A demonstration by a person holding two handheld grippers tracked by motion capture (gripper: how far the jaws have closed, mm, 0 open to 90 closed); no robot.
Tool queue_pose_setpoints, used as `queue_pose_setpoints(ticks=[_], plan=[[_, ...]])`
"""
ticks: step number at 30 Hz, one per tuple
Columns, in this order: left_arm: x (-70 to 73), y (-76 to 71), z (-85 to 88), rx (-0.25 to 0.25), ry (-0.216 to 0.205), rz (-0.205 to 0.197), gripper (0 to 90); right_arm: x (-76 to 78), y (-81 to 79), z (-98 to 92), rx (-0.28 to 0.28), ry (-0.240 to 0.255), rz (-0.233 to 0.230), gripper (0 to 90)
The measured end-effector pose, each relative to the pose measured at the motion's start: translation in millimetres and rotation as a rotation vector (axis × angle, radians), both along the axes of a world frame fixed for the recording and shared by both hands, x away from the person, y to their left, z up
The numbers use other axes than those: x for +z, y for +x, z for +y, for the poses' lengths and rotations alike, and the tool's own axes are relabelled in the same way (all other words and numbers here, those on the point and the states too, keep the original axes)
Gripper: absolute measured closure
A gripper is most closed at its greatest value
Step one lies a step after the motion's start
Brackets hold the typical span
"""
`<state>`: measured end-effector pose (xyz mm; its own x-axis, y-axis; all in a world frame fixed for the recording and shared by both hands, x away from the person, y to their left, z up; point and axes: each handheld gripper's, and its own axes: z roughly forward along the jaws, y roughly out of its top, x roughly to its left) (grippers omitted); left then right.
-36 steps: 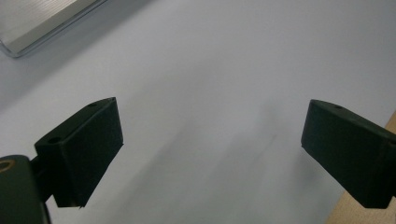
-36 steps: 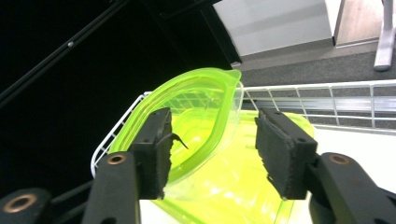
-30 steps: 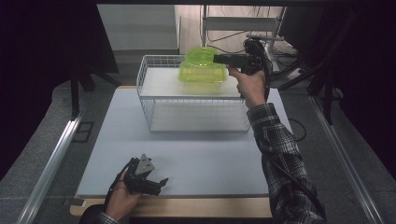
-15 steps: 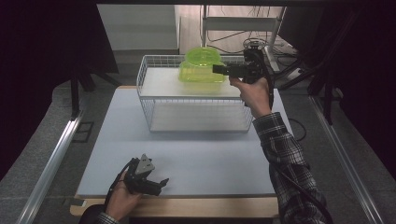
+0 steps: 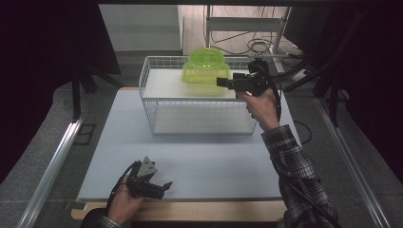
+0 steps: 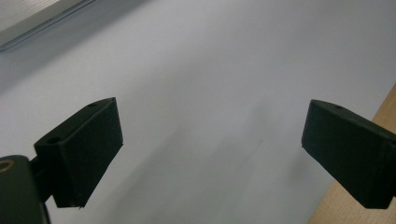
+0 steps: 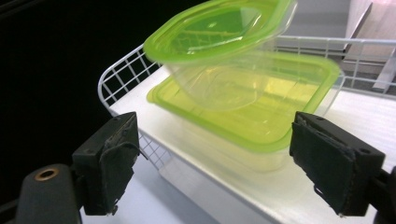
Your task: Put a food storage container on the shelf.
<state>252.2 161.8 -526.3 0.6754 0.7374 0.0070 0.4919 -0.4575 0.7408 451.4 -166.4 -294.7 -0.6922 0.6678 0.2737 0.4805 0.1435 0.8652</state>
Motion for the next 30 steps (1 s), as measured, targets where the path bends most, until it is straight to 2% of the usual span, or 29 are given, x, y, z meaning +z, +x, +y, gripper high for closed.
queue_pose_setpoints(ticks=[10,20,30], plan=[[0.4,-0.1,-0.1,-0.003,-0.013,0.006,4.9,-11.9,-12.4,-0.4,0.029,-0.031,-0.015,12.9],[0.0,-0.2,-0.6,-0.006,-0.008,0.011,5.0,-22.5,-22.4,-3.8,0.042,-0.063,-0.027,11.5],[0.2,-0.3,-0.2,-0.012,-0.008,0.012,4.6,-37.8,-30.7,-7.6,0.057,-0.092,-0.018,10.5]])
